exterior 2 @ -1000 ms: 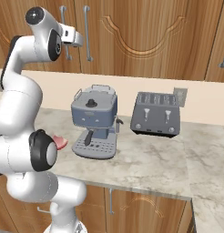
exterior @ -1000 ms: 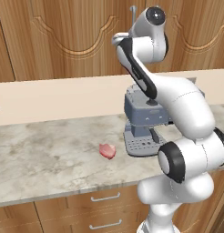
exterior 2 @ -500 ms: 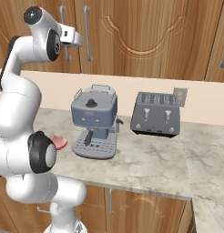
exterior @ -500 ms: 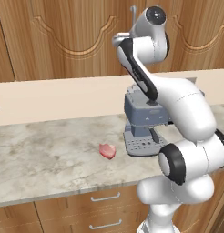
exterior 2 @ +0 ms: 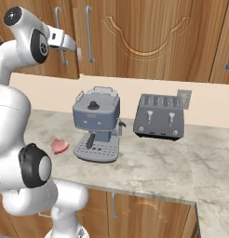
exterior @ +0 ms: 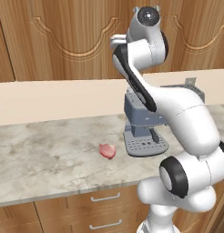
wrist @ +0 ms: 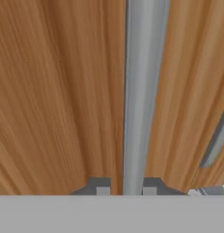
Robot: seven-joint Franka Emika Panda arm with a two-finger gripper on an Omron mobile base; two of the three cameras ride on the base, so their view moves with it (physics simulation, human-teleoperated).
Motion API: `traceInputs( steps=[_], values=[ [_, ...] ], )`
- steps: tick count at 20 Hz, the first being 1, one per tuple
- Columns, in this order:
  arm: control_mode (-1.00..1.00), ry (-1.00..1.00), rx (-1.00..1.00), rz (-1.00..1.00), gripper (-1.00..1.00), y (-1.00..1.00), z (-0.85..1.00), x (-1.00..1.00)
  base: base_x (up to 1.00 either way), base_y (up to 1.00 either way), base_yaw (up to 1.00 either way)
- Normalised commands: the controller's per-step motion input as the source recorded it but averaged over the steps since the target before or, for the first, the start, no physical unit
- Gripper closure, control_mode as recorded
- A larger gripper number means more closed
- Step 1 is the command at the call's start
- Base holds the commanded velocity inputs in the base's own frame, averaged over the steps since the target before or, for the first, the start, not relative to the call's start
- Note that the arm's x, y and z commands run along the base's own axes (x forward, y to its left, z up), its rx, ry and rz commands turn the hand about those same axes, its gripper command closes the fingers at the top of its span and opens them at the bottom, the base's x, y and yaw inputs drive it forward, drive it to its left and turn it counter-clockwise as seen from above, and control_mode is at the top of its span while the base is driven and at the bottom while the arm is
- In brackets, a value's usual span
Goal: Retrieve the tupperware from the cabinet, then place the raw meat into the tupperware to avoid contamination.
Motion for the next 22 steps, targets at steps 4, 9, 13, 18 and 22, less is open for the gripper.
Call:
traceInputs(
  steps=[4,9,13,18,22],
  values=[
    [-1.0,0.06,0.0,-0.01,1.0,0.46,0.0,-0.75,0.0,0.0,0.0],
    [-1.0,0.02,0.0,0.0,1.0,0.61,0.0,-0.77,0.0,0.0,0.0],
    [-1.0,0.0,-0.06,0.0,1.0,0.73,0.0,-0.68,0.0,0.0,0.0],
    [-1.0,0.0,-0.13,-0.03,1.0,0.99,-0.05,-0.22,0.0,0.0,0.0],
    [-1.0,0.04,-0.11,-0.06,1.0,0.98,-0.06,-0.06,0.0,0.0,0.0]
  ],
)
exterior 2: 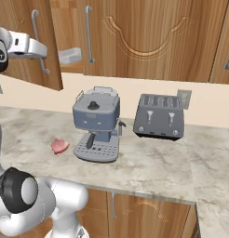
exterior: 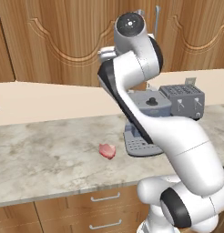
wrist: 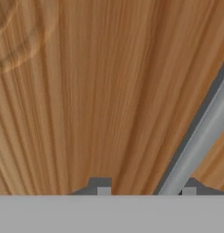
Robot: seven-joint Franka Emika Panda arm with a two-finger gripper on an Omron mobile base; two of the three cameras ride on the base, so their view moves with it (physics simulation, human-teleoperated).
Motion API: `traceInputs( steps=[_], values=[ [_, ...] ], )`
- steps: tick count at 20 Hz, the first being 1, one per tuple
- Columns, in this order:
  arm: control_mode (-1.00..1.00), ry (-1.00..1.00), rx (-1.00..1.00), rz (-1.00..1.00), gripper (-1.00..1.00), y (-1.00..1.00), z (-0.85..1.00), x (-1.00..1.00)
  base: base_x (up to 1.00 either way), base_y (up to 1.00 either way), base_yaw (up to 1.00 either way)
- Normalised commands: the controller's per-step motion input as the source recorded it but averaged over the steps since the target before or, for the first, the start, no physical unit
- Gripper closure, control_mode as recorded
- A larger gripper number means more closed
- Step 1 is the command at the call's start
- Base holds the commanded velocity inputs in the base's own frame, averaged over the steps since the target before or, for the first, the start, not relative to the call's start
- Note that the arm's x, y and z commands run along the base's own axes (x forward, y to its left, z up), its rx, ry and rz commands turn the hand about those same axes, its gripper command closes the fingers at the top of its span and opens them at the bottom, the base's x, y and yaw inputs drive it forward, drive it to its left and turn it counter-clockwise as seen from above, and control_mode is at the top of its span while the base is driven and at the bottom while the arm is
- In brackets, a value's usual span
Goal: Retrieve the tupperware from the cabinet, then place the raw meat into the tupperware to avoid contamination.
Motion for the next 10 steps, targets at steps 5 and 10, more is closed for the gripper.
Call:
traceInputs(
  steps=[5,10],
  values=[
    [-1.0,0.06,-0.09,-0.06,1.0,0.9,-0.07,-0.1,0.0,0.0,0.0],
    [-1.0,-0.01,0.0,-0.16,1.0,0.7,-0.05,-0.34,0.0,0.0,0.0]
  ],
)
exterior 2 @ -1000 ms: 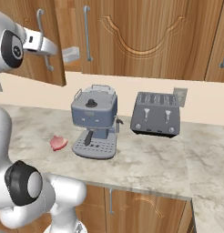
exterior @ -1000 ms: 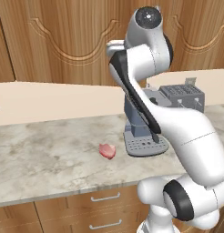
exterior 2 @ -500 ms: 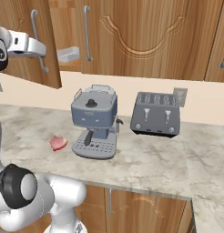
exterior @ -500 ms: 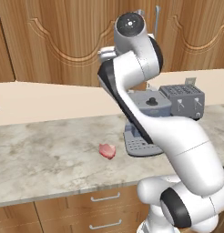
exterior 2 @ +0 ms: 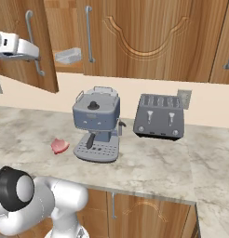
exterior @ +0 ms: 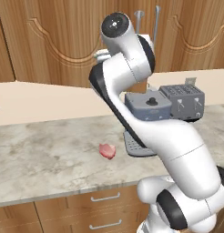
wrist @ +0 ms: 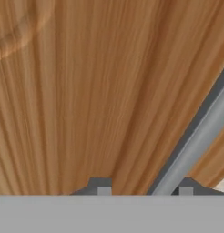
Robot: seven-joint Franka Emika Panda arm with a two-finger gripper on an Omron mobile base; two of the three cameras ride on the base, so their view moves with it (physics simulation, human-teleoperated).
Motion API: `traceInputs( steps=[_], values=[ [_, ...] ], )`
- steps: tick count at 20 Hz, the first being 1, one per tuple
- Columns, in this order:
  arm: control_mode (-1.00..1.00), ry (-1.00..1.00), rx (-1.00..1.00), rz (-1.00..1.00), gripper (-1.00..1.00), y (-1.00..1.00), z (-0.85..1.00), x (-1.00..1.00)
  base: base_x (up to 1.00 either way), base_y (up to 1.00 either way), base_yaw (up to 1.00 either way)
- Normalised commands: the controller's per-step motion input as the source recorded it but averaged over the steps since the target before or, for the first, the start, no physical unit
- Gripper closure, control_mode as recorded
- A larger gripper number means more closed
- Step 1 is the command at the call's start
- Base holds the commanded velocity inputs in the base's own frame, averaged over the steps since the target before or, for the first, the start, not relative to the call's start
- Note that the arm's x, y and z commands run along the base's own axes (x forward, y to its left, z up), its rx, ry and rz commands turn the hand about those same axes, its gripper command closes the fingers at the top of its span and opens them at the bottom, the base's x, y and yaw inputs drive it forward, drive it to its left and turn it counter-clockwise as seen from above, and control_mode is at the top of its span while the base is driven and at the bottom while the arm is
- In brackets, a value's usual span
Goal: Retrieve the tupperware from the cabinet, then place the raw meat into the tupperware to avoid contamination.
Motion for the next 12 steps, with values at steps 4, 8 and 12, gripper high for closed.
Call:
traceInputs(
  steps=[4,8,12],
  values=[
    [-1.0,-0.13,0.07,-0.22,1.0,0.47,0.01,-0.62,0.0,0.0,0.0],
    [-1.0,-0.16,0.06,-0.18,1.0,0.57,0.09,-0.66,0.0,0.0,0.0],
    [-1.0,-0.12,0.03,-0.15,1.0,0.67,0.03,-0.62,0.0,0.0,0.0]
  ],
)
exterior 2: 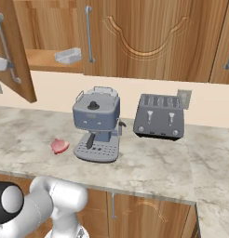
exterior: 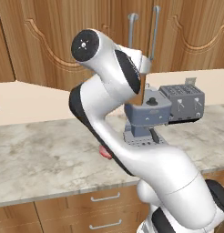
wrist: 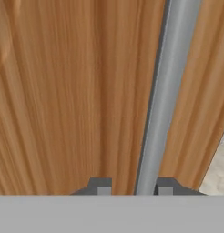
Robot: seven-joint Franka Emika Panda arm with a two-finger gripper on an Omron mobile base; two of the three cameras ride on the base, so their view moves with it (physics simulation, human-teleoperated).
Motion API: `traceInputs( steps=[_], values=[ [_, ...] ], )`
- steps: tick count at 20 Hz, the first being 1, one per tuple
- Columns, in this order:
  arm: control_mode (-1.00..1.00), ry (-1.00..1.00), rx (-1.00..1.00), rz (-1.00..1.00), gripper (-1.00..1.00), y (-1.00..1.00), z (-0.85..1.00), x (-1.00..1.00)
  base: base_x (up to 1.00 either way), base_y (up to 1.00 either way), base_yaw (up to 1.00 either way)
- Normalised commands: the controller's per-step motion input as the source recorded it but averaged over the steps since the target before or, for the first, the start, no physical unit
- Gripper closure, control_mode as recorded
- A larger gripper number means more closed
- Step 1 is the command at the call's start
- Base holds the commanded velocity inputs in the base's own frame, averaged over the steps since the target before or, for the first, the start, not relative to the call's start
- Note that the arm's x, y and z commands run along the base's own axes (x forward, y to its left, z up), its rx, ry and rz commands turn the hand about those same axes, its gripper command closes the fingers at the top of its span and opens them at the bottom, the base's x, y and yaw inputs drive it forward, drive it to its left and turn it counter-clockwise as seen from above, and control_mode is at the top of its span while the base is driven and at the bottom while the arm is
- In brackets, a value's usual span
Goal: Retrieve the tupperware from the cabinet, then place the raw meat into the tupperware to avoid contamination.
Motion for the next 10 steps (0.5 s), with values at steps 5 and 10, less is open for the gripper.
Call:
traceInputs(
  steps=[5,10],
  values=[
    [-1.0,-0.04,0.0,-0.15,1.0,0.73,-0.03,-0.51,0.0,0.0,0.0],
    [-1.0,0.01,-0.03,-0.13,1.0,0.89,-0.13,-0.23,0.0,0.0,0.0]
  ],
)
